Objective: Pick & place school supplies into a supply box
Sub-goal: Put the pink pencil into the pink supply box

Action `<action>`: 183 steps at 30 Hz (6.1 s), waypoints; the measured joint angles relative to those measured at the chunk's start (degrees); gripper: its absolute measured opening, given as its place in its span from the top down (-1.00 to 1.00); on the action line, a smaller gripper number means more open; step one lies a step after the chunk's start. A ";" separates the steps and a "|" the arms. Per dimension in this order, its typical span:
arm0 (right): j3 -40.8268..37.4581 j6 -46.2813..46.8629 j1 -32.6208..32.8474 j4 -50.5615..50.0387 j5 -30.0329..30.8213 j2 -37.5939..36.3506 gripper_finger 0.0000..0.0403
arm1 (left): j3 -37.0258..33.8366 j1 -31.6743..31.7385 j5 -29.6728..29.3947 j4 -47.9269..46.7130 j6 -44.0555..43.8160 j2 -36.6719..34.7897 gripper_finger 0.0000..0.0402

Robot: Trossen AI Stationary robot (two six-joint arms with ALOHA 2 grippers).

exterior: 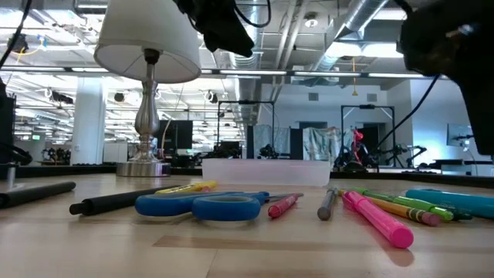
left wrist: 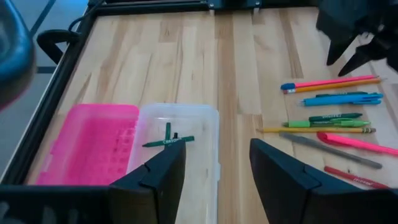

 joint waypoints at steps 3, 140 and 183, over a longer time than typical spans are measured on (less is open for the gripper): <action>0.02 -0.04 0.02 0.03 -1.30 1.81 0.41 | 0.00 -0.39 0.01 -0.45 -0.68 -0.23 0.14; 11.84 -75.15 -26.35 -4.99 16.76 4.13 1.00 | -0.52 -13.62 -9.65 -12.72 -16.67 -6.13 0.14; 11.91 -99.46 -47.35 12.79 -2.91 8.42 0.71 | -0.55 -24.65 -35.45 -26.58 -35.61 -6.13 0.14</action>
